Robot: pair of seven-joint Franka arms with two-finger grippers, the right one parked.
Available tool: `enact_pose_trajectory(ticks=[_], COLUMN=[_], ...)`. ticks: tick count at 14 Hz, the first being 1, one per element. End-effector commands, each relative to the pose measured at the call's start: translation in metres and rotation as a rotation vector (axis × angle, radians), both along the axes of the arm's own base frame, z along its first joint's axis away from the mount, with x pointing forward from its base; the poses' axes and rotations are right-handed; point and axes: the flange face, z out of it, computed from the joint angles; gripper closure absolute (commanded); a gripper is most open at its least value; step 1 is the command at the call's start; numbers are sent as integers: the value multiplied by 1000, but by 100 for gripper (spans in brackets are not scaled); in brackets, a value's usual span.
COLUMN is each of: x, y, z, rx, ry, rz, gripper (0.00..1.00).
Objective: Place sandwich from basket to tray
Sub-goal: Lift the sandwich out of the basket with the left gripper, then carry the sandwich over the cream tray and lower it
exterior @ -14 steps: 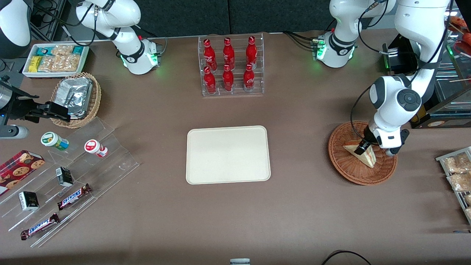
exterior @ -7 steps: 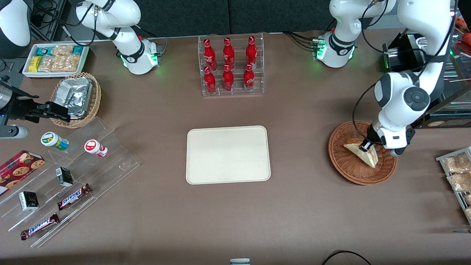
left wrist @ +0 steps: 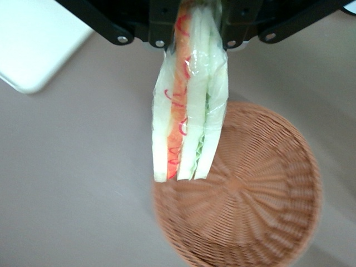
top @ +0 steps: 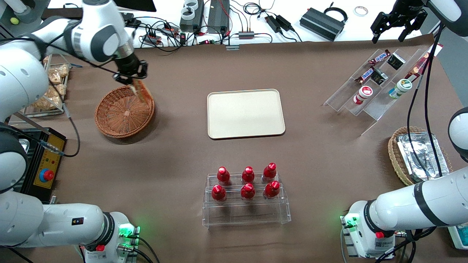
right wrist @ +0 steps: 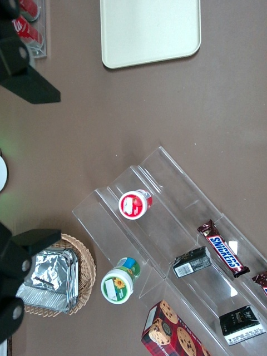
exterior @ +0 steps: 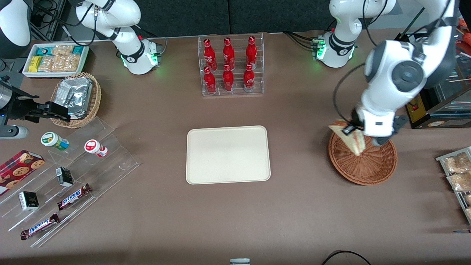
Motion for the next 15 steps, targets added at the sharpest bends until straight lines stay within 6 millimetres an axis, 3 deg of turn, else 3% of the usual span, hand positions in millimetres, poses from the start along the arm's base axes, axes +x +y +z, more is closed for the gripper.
enact_pose_trajectory(ticks=[1, 4, 8, 13, 15], x=[-1, -6, -15, -32, -29], y=[-69, -149, -250, -311, -326], z=[5, 0, -32, -93, -116], rx=[-26, -28, -44, -43, -25], ry=[1, -29, -35, 6, 2], rz=[-47, -199, -414, -531, -552], gripper=[76, 76, 76, 76, 76])
